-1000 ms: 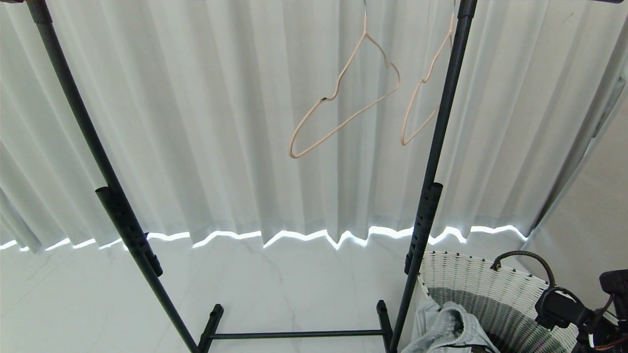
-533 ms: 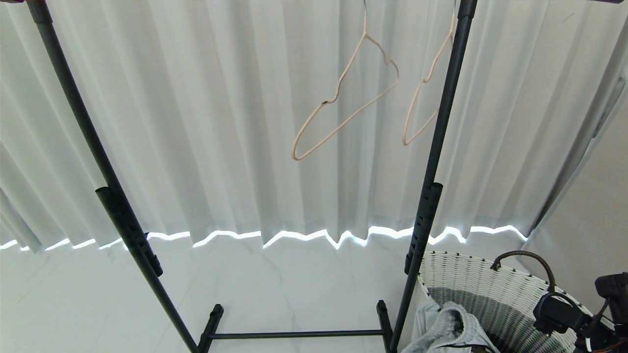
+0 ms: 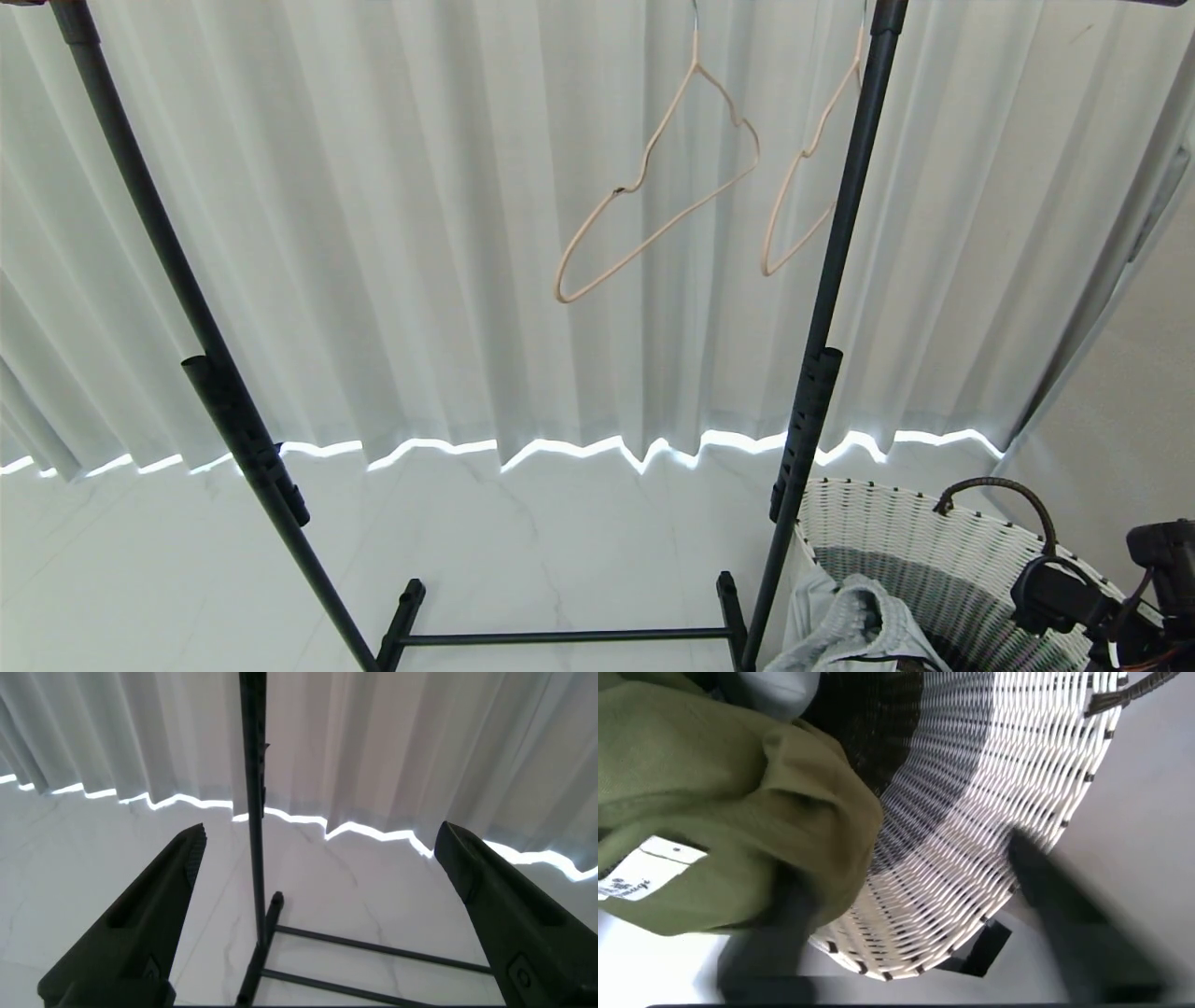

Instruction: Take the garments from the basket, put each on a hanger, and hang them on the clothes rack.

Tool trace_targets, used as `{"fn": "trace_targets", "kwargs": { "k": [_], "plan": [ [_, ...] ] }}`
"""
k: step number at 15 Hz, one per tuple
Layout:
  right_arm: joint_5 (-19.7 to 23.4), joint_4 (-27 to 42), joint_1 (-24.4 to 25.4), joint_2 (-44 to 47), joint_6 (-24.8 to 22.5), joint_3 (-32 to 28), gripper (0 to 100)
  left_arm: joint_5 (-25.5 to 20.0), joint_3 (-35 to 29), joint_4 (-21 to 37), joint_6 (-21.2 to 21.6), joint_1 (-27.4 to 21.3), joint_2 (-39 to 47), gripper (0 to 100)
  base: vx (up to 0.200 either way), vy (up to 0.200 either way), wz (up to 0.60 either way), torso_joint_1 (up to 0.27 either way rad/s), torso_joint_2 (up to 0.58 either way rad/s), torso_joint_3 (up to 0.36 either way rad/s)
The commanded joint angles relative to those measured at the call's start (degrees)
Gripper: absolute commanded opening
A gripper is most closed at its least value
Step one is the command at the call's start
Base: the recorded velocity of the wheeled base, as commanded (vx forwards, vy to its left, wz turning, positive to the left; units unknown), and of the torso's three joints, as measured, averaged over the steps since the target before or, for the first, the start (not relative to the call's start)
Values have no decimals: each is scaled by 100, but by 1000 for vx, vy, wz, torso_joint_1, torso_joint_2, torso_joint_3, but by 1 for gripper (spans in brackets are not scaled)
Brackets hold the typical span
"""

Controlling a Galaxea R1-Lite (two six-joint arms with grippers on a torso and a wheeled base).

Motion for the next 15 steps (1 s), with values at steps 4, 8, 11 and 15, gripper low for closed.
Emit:
{"fn": "trace_targets", "kwargs": {
  "k": [4,8,11,15],
  "plan": [
    [-26,12,4,-795,17,183,0,4,0,2,5,2,0,100,0,0,0,0,0,0],
    [-9,487,179,-2632,765,253,0,4,0,2,22,2,0,100,0,0,0,0,0,0],
    [-9,1480,320,-3845,1591,-468,0,4,0,2,22,2,0,100,0,0,0,0,0,0],
    [-9,2605,329,-5233,3058,-1663,0,4,0,2,40,2,0,100,0,0,0,0,0,0]
  ]
}}
